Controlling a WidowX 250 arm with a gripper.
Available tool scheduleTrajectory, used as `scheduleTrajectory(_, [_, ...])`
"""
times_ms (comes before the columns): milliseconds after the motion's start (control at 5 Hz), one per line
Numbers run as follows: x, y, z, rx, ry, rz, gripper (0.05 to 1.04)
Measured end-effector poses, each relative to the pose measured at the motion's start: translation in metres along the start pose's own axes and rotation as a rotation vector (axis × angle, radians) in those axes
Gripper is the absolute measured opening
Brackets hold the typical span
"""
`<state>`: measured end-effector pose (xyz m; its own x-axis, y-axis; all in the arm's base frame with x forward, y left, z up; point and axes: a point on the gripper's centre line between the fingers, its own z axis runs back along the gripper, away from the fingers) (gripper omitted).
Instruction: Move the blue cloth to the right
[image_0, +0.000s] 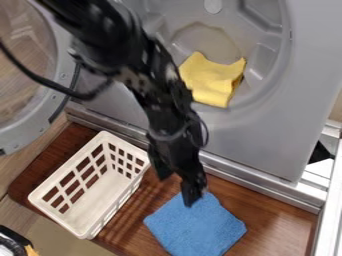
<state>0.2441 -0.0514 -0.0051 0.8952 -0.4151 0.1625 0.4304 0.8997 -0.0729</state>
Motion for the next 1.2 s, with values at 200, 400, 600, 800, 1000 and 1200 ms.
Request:
scheduleTrajectory(200, [-0.006,-0.003,-0.026,-0.003,0.03,-0.023,0.999])
scheduleTrajectory(400, [-0.015,-0.007,-0.051,0.002,0.071,-0.026,0.999])
scheduleTrajectory(600, [-0.021,-0.005,-0.066,0.023,0.08,-0.012,0.999])
scheduleTrajectory(800, [-0.019,-0.005,-0.073,0.033,0.067,-0.013,1.0])
scheduleTrajectory(1000, [-0.017,-0.009,-0.076,0.028,0.067,-0.01,1.0])
scheduleTrajectory(1200, [-0.003,-0.019,-0.078,-0.01,0.045,0.003,1.0])
